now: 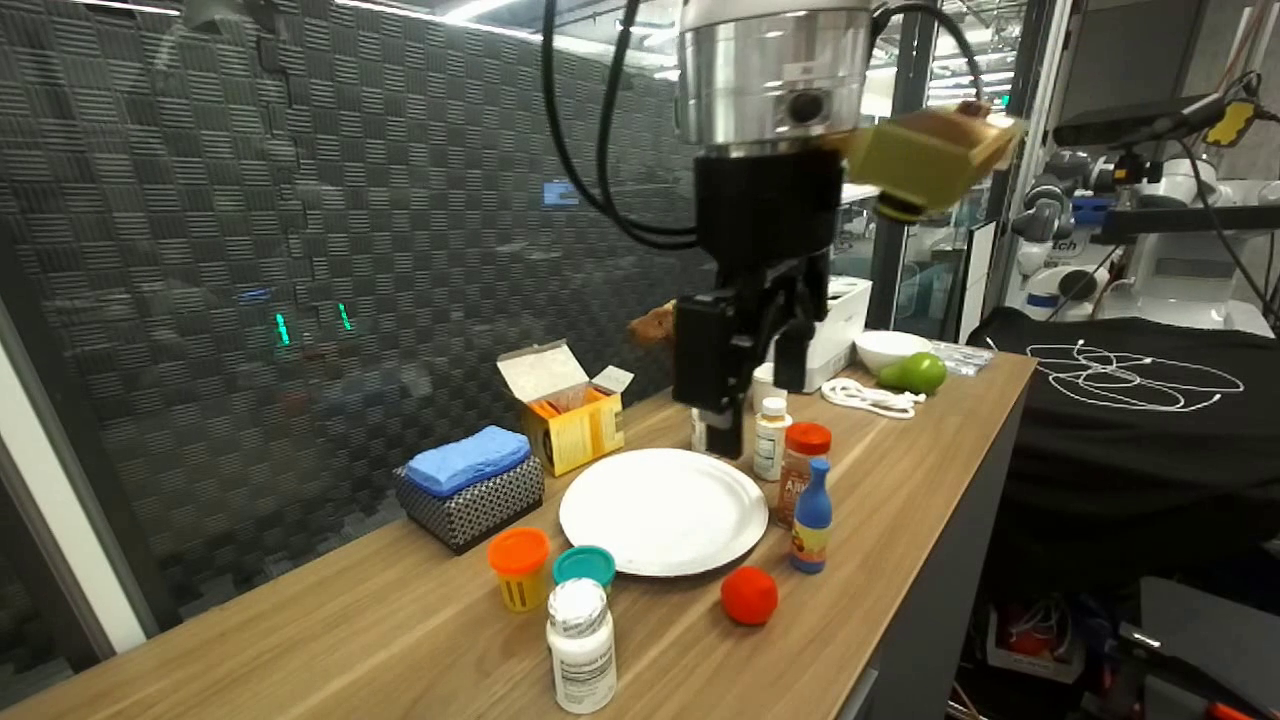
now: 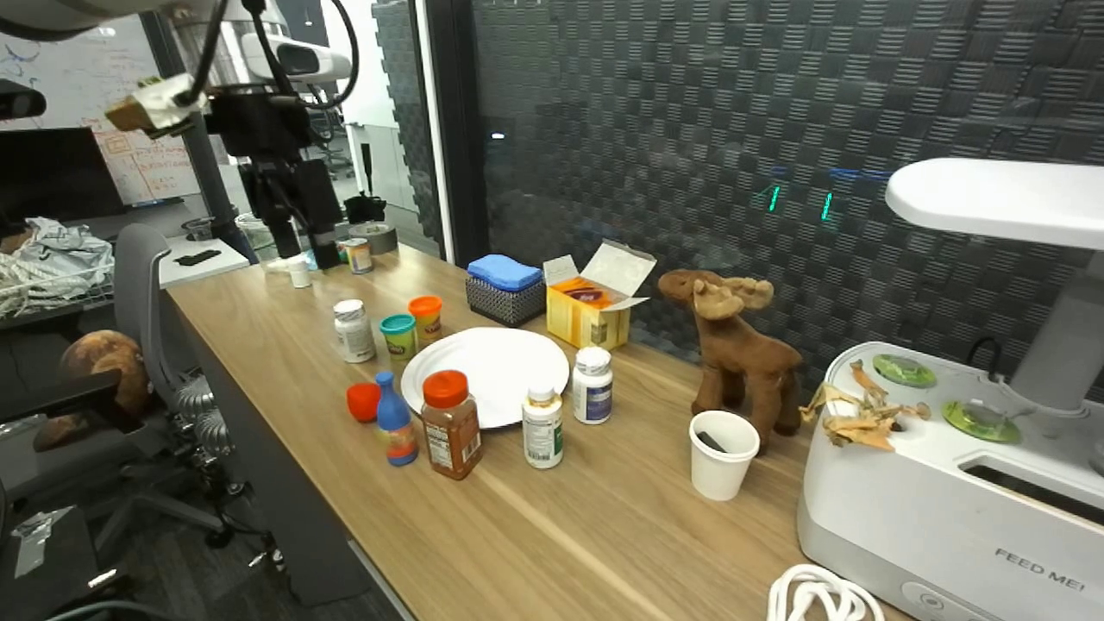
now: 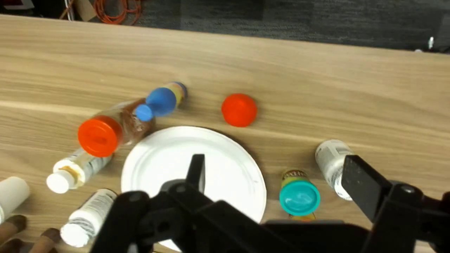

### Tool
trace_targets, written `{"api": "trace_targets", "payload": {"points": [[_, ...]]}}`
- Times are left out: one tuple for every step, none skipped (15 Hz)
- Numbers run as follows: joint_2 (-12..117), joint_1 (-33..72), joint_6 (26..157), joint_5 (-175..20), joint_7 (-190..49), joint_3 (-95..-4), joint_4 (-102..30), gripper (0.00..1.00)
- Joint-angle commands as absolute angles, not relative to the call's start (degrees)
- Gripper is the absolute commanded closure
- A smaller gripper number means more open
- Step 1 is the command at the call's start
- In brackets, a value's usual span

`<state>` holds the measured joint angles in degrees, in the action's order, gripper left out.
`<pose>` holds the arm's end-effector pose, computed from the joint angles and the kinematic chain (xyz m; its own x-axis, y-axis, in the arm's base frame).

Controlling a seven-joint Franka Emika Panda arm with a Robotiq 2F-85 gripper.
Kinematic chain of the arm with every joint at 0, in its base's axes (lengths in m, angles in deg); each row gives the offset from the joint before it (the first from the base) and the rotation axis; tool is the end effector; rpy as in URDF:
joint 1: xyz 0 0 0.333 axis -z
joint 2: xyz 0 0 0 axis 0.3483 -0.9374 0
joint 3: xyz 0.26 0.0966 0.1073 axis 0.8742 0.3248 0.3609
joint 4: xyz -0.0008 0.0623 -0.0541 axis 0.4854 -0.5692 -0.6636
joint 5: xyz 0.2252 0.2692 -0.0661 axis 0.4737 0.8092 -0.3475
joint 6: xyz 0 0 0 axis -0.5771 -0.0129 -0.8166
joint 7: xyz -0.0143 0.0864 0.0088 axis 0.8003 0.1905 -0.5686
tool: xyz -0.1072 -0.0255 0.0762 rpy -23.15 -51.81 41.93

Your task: Put the bottles on the tray

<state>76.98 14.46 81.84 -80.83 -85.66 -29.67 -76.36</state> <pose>0.4308 0.1639 0.3732 0.9948 0.0957 0.0360 0.0905 -0.9880 0.1250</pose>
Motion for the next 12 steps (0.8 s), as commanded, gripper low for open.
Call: {"api": "trace_targets", "payload": {"points": [[67.2,12.5,86.5,-81.3,-90.7,-30.1,-67.8,0.0],[65.2,11.8,87.7,-81.1,-91.0,-30.3,-66.2,0.0],[63.0,11.1,89.0,-81.5,-91.7,-30.5,-64.7,0.0],[60.9,10.4,89.8,-82.4,-92.3,-30.8,-63.3,0.0],[59.0,9.6,90.0,-82.9,-92.4,-31.1,-61.7,0.0],[57.2,8.8,90.2,-83.5,-92.7,-31.5,-60.3,0.0],[55.4,7.9,90.3,-84.6,-93.0,-32.1,-58.9,0.0],[53.6,6.9,90.1,-85.8,-93.3,-32.7,-57.2,0.0],[51.9,5.9,89.8,-86.7,-93.3,-33.3,-55.7,0.0],[50.3,5.1,89.7,-87.8,-93.5,-34.1,-54.2,0.0],[48.9,4.2,89.4,-88.6,-93.6,-34.9,-52.7,0.0],[47.8,3.3,89.0,-89.7,-93.8,-35.7,-51.5,0.0]]}}
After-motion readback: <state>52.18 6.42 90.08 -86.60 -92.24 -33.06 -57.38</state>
